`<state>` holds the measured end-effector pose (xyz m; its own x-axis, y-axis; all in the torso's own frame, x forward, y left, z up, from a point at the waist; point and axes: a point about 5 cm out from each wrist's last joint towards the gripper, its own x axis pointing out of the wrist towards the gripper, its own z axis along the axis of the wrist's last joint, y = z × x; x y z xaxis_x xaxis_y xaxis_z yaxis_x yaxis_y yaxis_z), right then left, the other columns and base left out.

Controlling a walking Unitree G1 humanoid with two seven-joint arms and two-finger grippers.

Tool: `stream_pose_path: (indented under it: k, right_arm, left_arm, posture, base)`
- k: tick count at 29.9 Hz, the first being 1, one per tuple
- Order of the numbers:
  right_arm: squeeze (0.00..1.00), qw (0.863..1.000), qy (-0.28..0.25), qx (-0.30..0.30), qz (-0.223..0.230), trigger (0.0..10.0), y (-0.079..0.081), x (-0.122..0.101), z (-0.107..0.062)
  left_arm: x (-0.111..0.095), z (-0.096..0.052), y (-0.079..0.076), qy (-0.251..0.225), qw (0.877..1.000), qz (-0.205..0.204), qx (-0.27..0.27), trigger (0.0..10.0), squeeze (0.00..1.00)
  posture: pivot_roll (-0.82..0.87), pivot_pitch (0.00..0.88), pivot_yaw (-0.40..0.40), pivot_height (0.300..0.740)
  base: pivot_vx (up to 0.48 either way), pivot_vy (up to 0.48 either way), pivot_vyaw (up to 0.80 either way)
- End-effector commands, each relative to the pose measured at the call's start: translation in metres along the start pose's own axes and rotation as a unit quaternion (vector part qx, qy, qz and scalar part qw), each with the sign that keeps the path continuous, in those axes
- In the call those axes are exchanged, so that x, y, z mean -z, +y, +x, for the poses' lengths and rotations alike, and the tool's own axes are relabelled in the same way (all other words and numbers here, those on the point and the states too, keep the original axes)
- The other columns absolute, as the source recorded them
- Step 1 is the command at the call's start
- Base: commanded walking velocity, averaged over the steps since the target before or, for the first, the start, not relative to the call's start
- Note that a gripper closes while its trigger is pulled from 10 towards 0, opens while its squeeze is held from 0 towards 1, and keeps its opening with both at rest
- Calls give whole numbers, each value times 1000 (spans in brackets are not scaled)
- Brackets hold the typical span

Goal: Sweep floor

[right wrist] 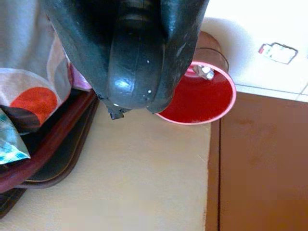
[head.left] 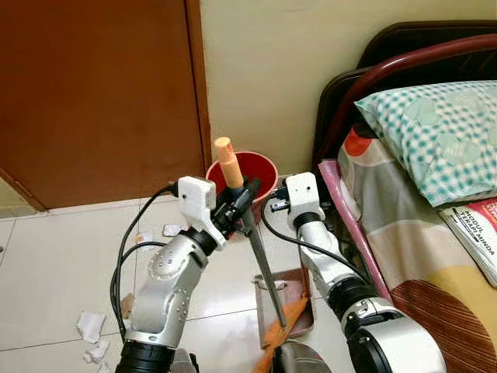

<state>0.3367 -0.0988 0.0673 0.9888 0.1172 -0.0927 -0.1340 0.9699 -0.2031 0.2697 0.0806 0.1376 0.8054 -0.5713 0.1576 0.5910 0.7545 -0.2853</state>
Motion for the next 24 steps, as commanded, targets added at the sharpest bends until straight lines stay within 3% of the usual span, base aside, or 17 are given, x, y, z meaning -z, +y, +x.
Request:
stream_pose_path:
  k: [1,8,13,19,21,24]
  right_arm:
    - [0,1000,14,25,-1,10000,-12,6,-2]
    - [0,996,16,93,-9,10000,-47,8,-7]
    - [0,992,11,126,3,10000,-70,7,-12]
    - [0,989,28,143,10,10000,-89,18,-24]
    - [0,988,41,147,9,10000,-95,26,-33]
    - [0,987,48,150,15,10000,-97,30,-38]
  left_arm:
    - [-29,6,-6,-54,998,-6,22,10000,0]
    - [-48,9,-11,-63,997,-3,50,10000,0]
    - [-62,14,-6,-81,996,5,38,10000,0]
    - [-82,15,6,-102,994,35,10,10000,0]
    - [-95,13,20,-114,992,57,-20,10000,0]
    - [-104,10,29,-124,989,70,-39,10000,0]
  posture:
    - [36,92,-64,740]
    - [36,90,-56,740]
    - [33,84,-52,740]
    - [40,76,-51,740]
    - [46,74,-53,740]
    - [46,75,-54,740]
  base:
    - [0,0,0]
    - [0,0,0]
    - [0,0,0]
    - [0,0,0]
    - [0,0,0]
    - [0,0,0]
